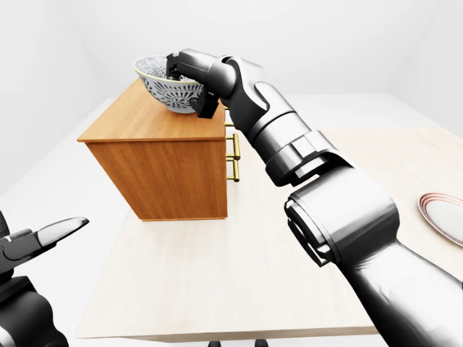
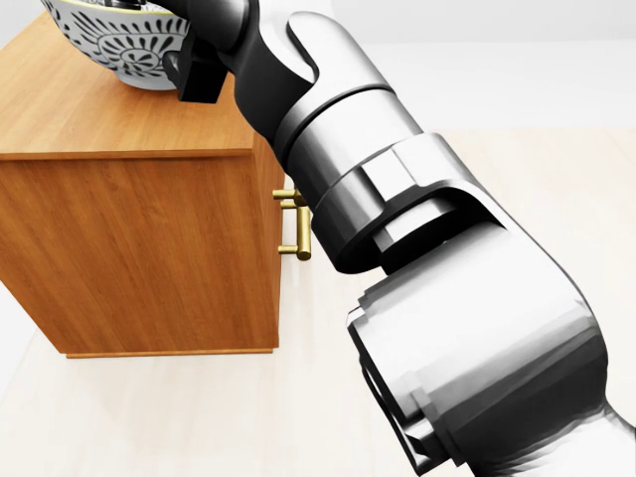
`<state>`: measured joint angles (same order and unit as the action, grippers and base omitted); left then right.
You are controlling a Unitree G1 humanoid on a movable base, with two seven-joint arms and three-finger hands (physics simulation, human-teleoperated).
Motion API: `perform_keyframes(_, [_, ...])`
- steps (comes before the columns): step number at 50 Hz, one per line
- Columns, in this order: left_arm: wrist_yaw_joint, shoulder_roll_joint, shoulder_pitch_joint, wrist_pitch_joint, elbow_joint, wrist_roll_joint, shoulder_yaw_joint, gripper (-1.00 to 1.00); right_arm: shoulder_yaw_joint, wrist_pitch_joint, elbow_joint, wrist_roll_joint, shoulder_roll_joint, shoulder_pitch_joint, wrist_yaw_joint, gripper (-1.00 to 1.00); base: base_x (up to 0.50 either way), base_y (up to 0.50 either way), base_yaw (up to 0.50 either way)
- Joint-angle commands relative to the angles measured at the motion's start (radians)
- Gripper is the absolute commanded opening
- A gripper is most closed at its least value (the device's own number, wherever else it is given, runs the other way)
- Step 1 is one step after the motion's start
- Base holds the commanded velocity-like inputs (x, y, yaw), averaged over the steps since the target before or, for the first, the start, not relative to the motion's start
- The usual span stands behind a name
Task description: Put the bowl on top of the cabinet.
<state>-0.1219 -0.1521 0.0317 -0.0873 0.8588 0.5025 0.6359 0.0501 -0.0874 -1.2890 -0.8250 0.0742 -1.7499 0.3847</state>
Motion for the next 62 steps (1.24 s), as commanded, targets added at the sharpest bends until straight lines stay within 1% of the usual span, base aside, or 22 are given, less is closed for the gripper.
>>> perform_keyframes(1, [-0.001, 0.000, -0.001, 0.000, -0.001, 0.000, -0.002, 1.00, -0.002, 0.000, -0.019, -0.071, 0.003, 0.024, -0.017, -1.00, 0.00, 0.00, 0.00])
perform_keyframes(7, [0.000, -0.001, -0.003, 0.000, -0.005, -0.001, -0.003, 1.00, -0.003, 0.000, -0.018, -0.073, 0.001, 0.009, -0.016, -1.00, 0.00, 0.00, 0.00])
perform_keyframes(8, [0.000, -0.001, -0.003, 0.000, -0.005, -0.001, -0.003, 1.00, -0.003, 0.000, -0.018, -0.073, 0.005, 0.016, -0.027, -0.76, 0.00, 0.00, 0.00])
perform_keyframes(9, [0.000, -0.001, -0.003, 0.000, -0.005, -0.001, -0.003, 1.00, -0.005, 0.000, -0.018, -0.072, 0.005, 0.012, -0.024, -0.36, 0.00, 0.00, 0.00])
perform_keyframes(10, [0.000, -0.001, -0.002, 0.000, -0.005, -0.001, -0.003, 1.00, -0.004, 0.000, -0.019, -0.073, 0.004, 0.012, -0.025, -0.25, 0.00, 0.00, 0.00])
perform_keyframes(11, [0.000, -0.001, -0.002, 0.000, -0.006, -0.002, -0.004, 1.00, -0.005, 0.000, -0.019, -0.072, 0.005, 0.015, -0.031, 0.06, 0.00, 0.00, 0.00])
perform_keyframes(12, [-0.001, -0.002, -0.003, 0.000, -0.006, -0.001, -0.003, 1.00, -0.004, 0.000, -0.019, -0.073, 0.003, 0.010, -0.030, 1.00, 0.00, 0.00, 0.00])
perform_keyframes(14, [-0.001, -0.002, -0.004, 0.000, -0.007, -0.001, -0.004, 1.00, -0.007, 0.000, -0.019, -0.071, 0.000, 0.003, -0.048, 1.00, 0.00, 0.00, 0.00])
perform_keyframes(15, [0.000, -0.002, -0.003, 0.000, -0.008, -0.003, -0.005, 1.00, -0.018, 0.000, -0.017, -0.061, 0.000, -0.007, -0.078, 1.00, 0.00, 0.00, 0.00])
perform_keyframes(18, [0.001, 0.000, -0.001, 0.000, -0.008, -0.007, -0.010, 1.00, -0.058, 0.000, -0.009, -0.012, -0.005, -0.092, -0.192, 1.00, 0.00, 0.00, 0.00])
perform_keyframes(22, [0.001, 0.000, -0.002, 0.000, -0.007, -0.008, -0.010, 1.00, -0.054, 0.000, -0.007, 0.013, -0.007, -0.191, -0.243, 1.00, 0.00, 0.00, 0.00])
perform_keyframes(23, [0.001, 0.001, -0.002, 0.000, -0.007, -0.008, -0.010, 1.00, -0.051, 0.000, -0.009, 0.016, -0.008, -0.194, -0.246, 1.00, 0.00, 0.00, 0.00])
perform_keyframes(30, [0.003, 0.004, 0.001, 0.000, -0.006, -0.010, -0.012, 1.00, -0.082, 0.000, 0.008, 0.095, 0.006, -0.341, -0.295, 1.00, 0.00, 0.00, 0.00])
perform_keyframes(35, [0.002, 0.006, 0.003, 0.000, 0.000, -0.012, -0.015, 1.00, -0.086, 0.000, 0.026, 0.152, 0.018, -0.344, -0.306, 1.00, 0.00, 0.00, 0.00])
perform_keyframes(42, [0.002, 0.008, 0.004, 0.000, 0.006, -0.013, -0.015, 1.00, -0.071, 0.000, 0.049, 0.198, 0.033, -0.344, -0.309, 1.00, 0.00, 0.00, 0.00])
perform_keyframes(51, [0.004, 0.008, 0.003, 0.000, 0.006, -0.015, -0.015, 1.00, -0.080, 0.000, 0.101, 0.287, 0.073, -0.344, -0.307, 1.00, 0.00, 0.00, 0.00])
perform_keyframes(57, [0.005, 0.008, 0.003, 0.000, 0.007, -0.013, -0.012, 1.00, -0.073, 0.000, 0.123, 0.331, 0.092, -0.344, -0.295, 1.00, 0.00, 0.00, 0.00])
perform_keyframes(62, [0.005, 0.007, 0.003, 0.000, 0.006, -0.009, -0.008, 1.00, -0.056, 0.000, 0.134, 0.341, 0.098, -0.344, -0.296, 1.00, 0.00, 0.00, 0.00])
